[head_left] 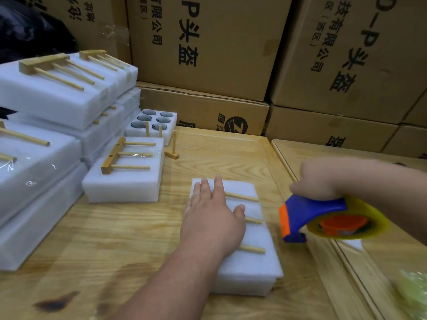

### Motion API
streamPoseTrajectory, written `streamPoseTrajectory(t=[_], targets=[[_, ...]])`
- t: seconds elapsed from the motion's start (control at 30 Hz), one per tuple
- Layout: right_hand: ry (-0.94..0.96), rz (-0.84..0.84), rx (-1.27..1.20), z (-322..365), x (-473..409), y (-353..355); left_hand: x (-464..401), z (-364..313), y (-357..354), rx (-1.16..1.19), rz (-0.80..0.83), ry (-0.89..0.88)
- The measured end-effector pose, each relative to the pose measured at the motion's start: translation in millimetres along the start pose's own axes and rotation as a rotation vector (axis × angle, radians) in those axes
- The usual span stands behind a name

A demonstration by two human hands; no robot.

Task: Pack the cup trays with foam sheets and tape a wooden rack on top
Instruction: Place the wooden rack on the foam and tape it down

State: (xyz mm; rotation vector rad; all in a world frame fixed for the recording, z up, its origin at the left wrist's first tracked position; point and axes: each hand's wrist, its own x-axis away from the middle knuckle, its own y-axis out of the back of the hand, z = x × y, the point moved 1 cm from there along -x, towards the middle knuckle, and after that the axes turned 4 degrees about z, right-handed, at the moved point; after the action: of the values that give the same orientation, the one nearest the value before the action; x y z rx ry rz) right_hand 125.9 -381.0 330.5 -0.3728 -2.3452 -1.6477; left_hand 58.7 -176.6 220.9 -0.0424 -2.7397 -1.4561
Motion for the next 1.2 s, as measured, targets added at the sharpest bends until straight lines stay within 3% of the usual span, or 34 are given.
streamPoseTrajectory(t=[0.23, 0.33, 0.4, 0.5, 0.6, 0.67, 0.73, 0.8, 0.87, 0.9, 1.2], targets=[[-0.251, -0.370, -0.190, -76.5, 0.5, -6.8, -8.2, 4.9, 8.6, 0.322, 0.076, -0.014], [-0.294, -0.510, -0.118, -59.5, -3.5, -49.7, -7.4, 9.3, 29.6, 0.771, 0.113, 0.054], [-0.302, -0.539, -0.116, -44.8, -4.8, -77.9, -0.2, 18.2, 40.7, 0.947, 0.055, 0.025], [-0.346, -0.471, -0.226, -28.6, -0.7, -107.7, 10.6, 39.6, 44.0, 1.026, -0.022, -0.018], [-0.280, -0.721, -0.332, -11.6, 11.6, -119.7, 18.4, 58.9, 32.7, 1.084, -0.043, 0.002], [-0.108, -0.793, -0.693, 6.7, 22.8, -117.8, 23.3, 65.1, 22.0, 1.113, -0.015, 0.024], [0.028, -0.577, -1.226, 32.4, 30.9, -111.8, 25.7, 67.7, 11.6, 1.213, 0.025, 0.069], [0.095, -0.230, -1.759, 61.9, 34.7, -110.4, 28.3, 66.4, 4.0, 1.269, 0.045, 0.097], [0.162, 0.068, -2.060, 81.5, 36.3, -113.0, 29.4, 65.2, -2.4, 1.251, 0.040, 0.075], [0.190, 0.132, -2.120, 88.0, 36.8, -114.7, 29.4, 65.4, -5.5, 1.257, 0.030, 0.062], [0.366, 0.169, -2.450, 107.9, 33.2, -136.6, 32.5, 62.3, -9.1, 1.319, 0.048, 0.032]])
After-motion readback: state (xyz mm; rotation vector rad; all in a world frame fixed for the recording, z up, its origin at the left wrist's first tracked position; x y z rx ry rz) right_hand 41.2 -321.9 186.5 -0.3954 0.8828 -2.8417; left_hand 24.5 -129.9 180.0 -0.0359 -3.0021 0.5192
